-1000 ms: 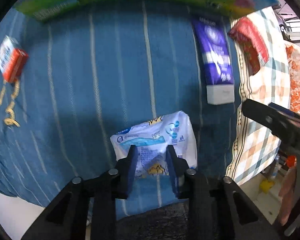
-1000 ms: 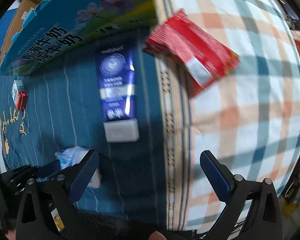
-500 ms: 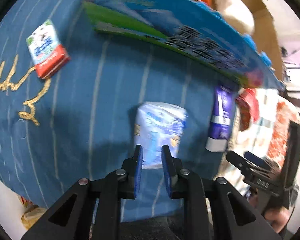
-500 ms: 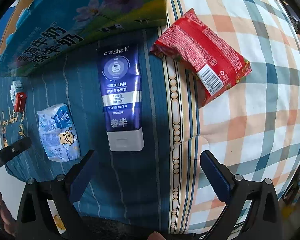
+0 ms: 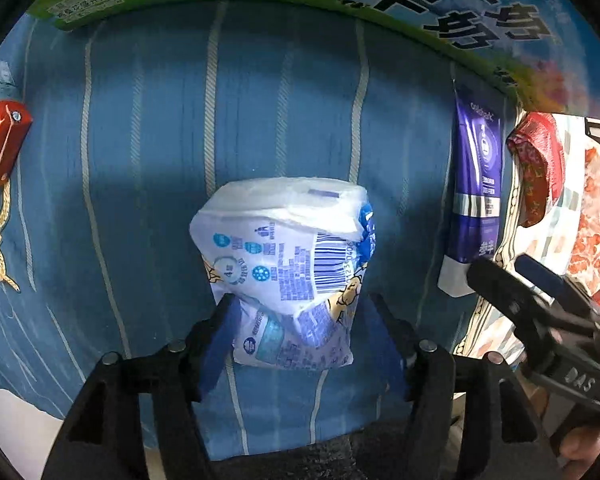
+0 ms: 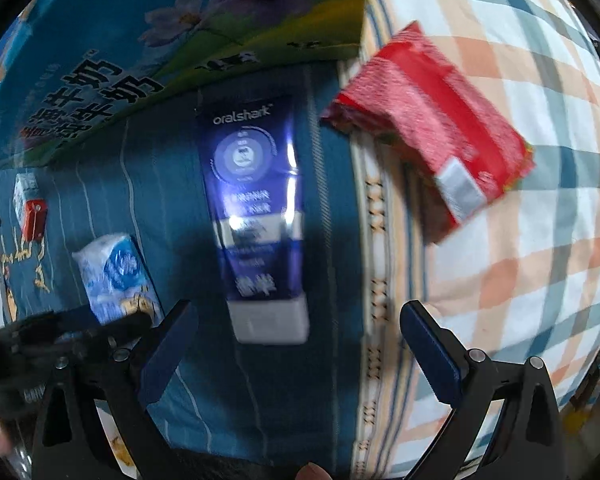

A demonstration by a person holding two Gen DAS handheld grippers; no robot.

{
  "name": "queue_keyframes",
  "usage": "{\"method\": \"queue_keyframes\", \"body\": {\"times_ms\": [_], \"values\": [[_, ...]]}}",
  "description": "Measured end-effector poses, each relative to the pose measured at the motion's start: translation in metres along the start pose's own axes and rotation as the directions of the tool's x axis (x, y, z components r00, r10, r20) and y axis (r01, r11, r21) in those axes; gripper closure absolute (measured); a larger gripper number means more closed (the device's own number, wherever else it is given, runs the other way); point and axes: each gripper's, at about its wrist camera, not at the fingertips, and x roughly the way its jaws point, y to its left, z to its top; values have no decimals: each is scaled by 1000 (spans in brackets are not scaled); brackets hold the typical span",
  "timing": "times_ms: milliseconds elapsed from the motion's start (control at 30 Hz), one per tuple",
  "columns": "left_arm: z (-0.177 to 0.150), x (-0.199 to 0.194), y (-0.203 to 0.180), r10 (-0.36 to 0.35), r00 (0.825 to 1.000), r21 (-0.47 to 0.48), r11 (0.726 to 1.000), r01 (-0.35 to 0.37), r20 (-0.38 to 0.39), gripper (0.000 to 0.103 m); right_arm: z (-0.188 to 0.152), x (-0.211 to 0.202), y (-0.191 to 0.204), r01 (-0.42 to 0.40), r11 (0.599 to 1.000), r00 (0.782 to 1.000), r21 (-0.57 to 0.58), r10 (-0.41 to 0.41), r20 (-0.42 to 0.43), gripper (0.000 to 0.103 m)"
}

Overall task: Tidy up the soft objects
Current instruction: 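Lift the wipes pack with the left tool while the right tool grasps the toothpaste tube, then hold the wipes pack and toothpaste tube raised above the bed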

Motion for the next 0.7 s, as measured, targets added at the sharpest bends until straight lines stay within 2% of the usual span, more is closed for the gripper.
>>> {"method": "queue_keyframes", "body": {"times_ms": [67, 100, 133, 167, 200, 267, 333, 433, 600, 700], "values": [[0, 0, 1, -7, 1000, -17, 1000, 7, 10, 42, 6, 7, 5, -7, 1000, 1000, 11, 7, -1, 4], [-1, 0, 0, -7, 1000, -20, 1000, 8, 17, 42, 9, 11, 6, -14, 1000, 1000, 26, 14, -6, 16], [-2, 0, 0, 2, 1000, -19, 1000, -1, 25, 47, 11, 16, 5, -18, 999, 1000, 51, 19, -13, 16], [-3, -2, 0, 20, 999, -17, 1000, -19, 35, 57, 13, 20, 6, -20, 998, 999, 64, 22, -24, 24], [-5, -6, 7, 28, 999, -15, 1000, -28, 45, 59, 14, 22, 7, 4, 998, 1000, 69, -2, -27, 35], [-11, -9, 10, 3, 998, -27, 1000, -1, 65, 64, 13, 19, 11, 57, 997, 998, 54, -57, -16, 52], [-17, -10, 12, -10, 998, -35, 999, 12, 68, 69, 7, 16, 14, 79, 996, 997, 31, -79, -15, 54], [-30, -11, 8, -27, 998, -16, 999, 28, 62, 75, -12, 25, 16, 48, 999, 996, 22, -47, -79, 54], [-35, 4, 4, -41, 999, -10, 999, 41, 36, 75, -43, 29, 6, 34, 999, 989, 6, -32, -142, 54], [-28, 7, 0, -41, 999, -19, 999, 41, 11, 72, -46, 33, 3, 33, 999, 988, 11, -31, -148, 53]]}}
